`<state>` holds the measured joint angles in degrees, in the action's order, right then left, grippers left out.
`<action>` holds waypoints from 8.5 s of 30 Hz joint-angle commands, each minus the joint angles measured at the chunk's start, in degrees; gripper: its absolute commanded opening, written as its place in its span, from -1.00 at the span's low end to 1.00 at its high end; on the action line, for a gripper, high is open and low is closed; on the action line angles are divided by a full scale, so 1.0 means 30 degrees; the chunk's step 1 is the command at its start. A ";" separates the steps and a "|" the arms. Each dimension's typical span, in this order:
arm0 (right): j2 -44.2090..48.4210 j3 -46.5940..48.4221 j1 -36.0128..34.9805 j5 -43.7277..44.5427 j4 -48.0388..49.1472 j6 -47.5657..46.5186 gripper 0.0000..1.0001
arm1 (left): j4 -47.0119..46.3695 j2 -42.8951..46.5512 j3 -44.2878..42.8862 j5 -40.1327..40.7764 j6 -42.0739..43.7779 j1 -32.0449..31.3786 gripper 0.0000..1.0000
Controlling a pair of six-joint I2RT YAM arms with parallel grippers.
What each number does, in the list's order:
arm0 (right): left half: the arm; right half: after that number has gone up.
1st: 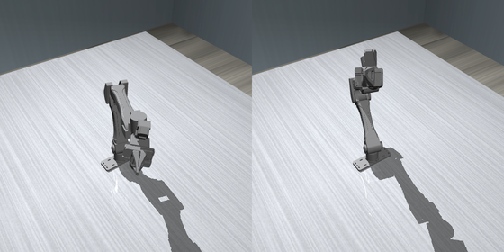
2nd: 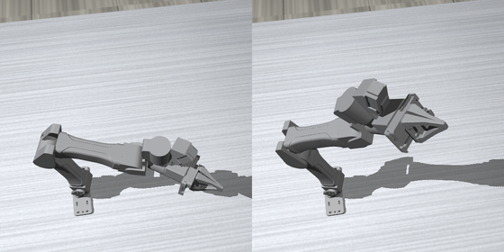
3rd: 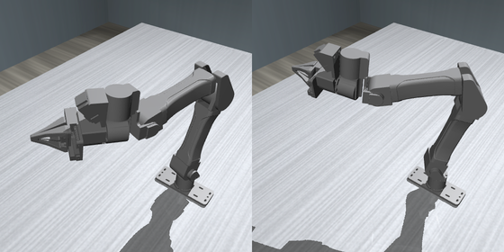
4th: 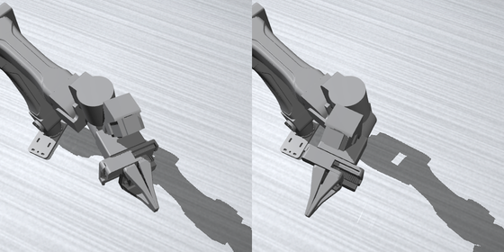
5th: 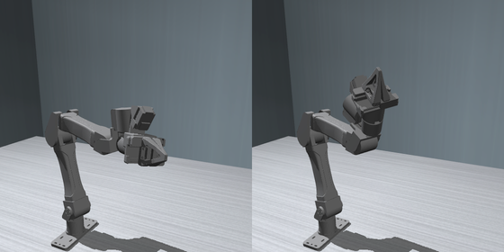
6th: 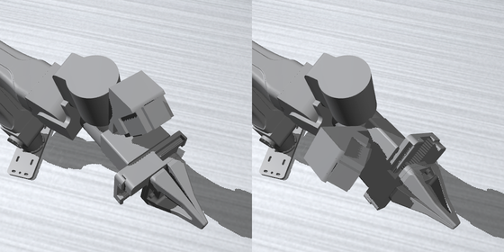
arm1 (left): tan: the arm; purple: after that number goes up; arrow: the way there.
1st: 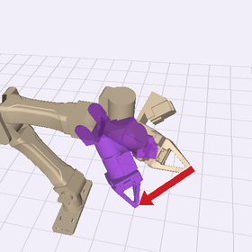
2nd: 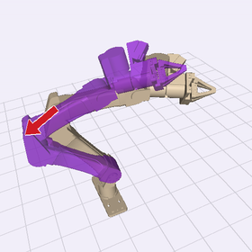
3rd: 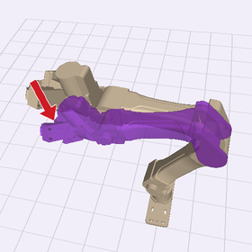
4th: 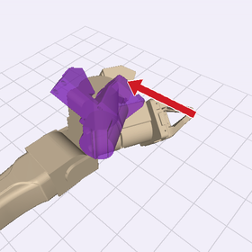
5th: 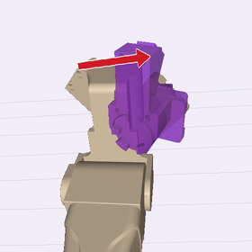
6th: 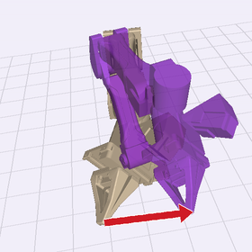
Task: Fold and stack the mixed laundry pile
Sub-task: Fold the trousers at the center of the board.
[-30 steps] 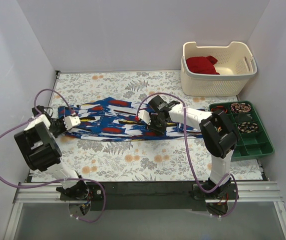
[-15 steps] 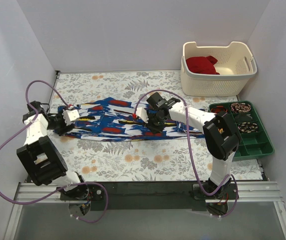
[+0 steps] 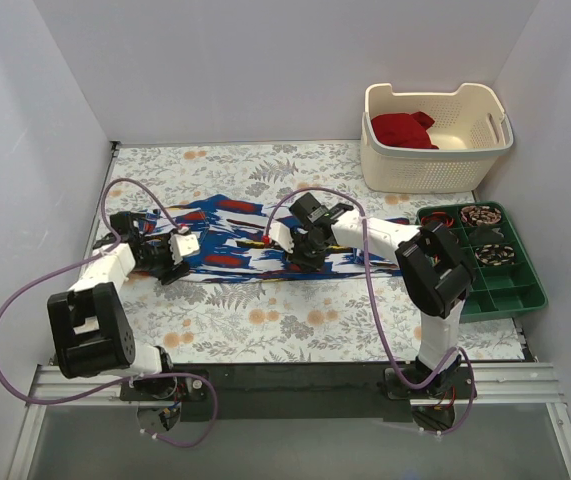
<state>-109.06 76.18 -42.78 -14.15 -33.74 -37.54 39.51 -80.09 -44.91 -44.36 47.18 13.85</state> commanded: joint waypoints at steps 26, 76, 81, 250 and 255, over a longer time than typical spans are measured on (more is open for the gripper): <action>0.0345 -0.0814 -0.0387 0.1524 0.0641 -0.0231 -0.97 | -0.3736 -0.0929 0.0145 0.1603 -0.1899 -0.2799 -1.00; -0.0007 0.1766 0.0199 -0.1082 -0.1176 0.0062 -0.25 | -0.3032 -0.2188 -0.3079 0.1076 -0.3128 -0.2682 -1.00; 0.0170 0.1559 0.0199 -0.1376 -0.1264 -0.0055 -0.17 | -0.3032 -0.2276 -0.3079 0.1163 -0.3128 -0.2711 -1.00; -0.4108 0.1471 0.0902 -0.5742 0.4272 1.1224 -0.31 | -0.1363 -0.2393 -0.3723 0.5994 -1.3853 -0.7457 -0.13; -0.2036 0.1296 0.0932 -0.4982 0.3747 1.0523 -0.11 | -0.2065 -0.2072 -0.3898 0.7110 -1.3909 -0.7340 -1.00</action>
<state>-120.01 81.78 -39.92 -36.27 -20.01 -2.94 33.52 -87.48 -56.55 -26.59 4.29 -8.64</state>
